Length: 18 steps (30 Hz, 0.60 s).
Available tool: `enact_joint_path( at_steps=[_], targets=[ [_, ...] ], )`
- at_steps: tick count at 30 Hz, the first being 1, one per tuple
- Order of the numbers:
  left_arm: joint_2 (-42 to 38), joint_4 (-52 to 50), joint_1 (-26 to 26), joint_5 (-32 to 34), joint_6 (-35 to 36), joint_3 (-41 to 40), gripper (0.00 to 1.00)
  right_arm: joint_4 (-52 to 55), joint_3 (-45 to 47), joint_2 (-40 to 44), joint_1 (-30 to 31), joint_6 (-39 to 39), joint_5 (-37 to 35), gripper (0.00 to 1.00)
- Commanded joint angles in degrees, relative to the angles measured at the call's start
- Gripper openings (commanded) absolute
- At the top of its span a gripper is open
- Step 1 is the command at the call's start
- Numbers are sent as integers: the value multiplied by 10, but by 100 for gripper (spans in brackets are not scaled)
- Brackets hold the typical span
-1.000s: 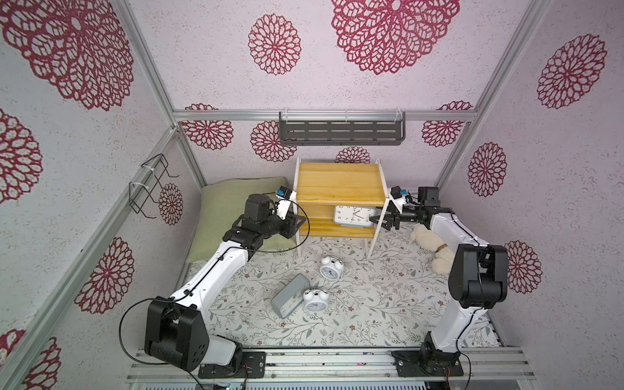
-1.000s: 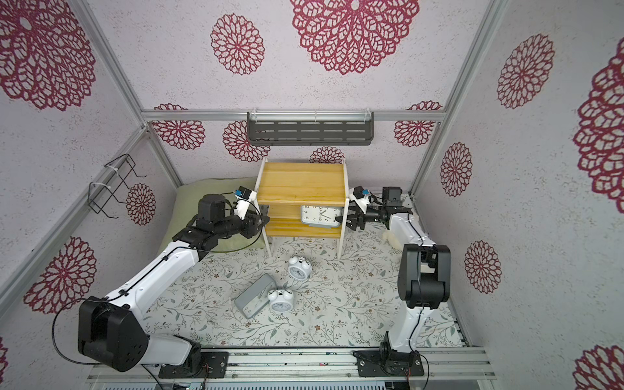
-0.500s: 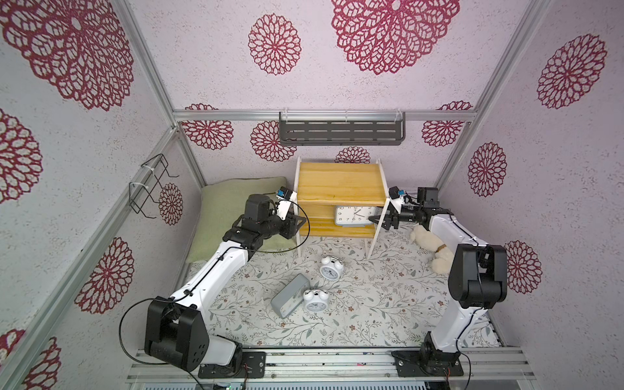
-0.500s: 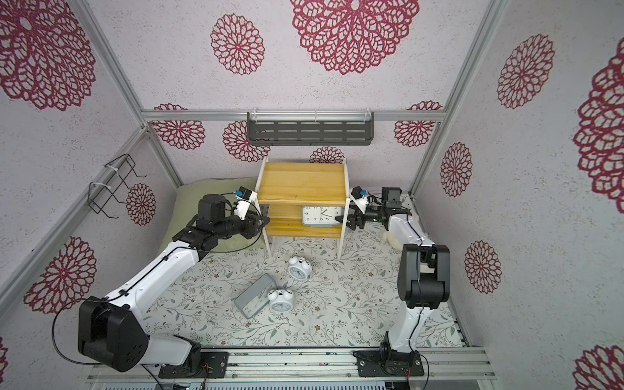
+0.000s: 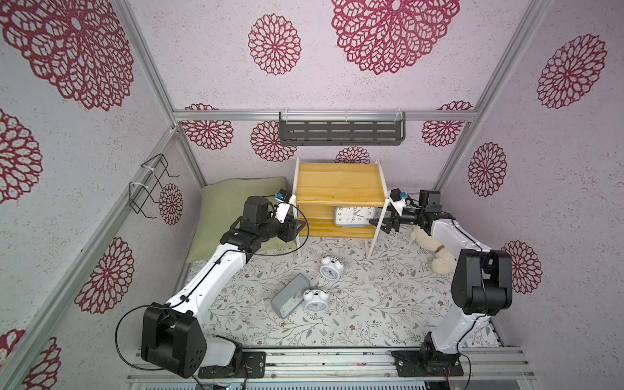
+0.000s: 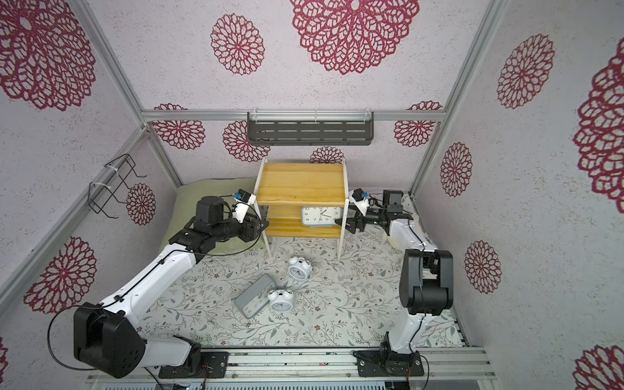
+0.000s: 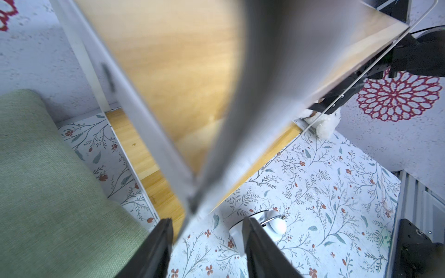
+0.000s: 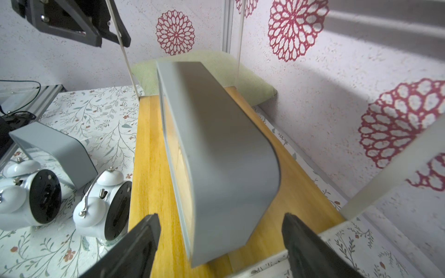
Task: Place the alarm clocks on the shelf by style
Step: Place the alarm on the shelf.
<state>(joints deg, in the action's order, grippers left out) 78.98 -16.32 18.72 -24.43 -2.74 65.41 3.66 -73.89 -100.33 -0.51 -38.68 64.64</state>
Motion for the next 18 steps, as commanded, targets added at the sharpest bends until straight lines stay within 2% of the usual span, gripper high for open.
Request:
enact_joint_path(
  at_steps=[1,6,10,15,18],
  targets=[
    [-25,-30,2,18,14,-21,58,-80,23,49,-16,61,18,89],
    [-60,-17,2,32,20,-48,66,-149,68,82,-34,111,18,89],
    [-87,-30,2,38,24,-58,67,-207,119,117,-46,154,-8,89],
    [-131,-64,3,56,30,-80,67,-340,228,189,-61,244,-98,90],
    [-160,-102,3,56,46,-87,67,-364,282,241,-62,273,-173,90]
  ],
)
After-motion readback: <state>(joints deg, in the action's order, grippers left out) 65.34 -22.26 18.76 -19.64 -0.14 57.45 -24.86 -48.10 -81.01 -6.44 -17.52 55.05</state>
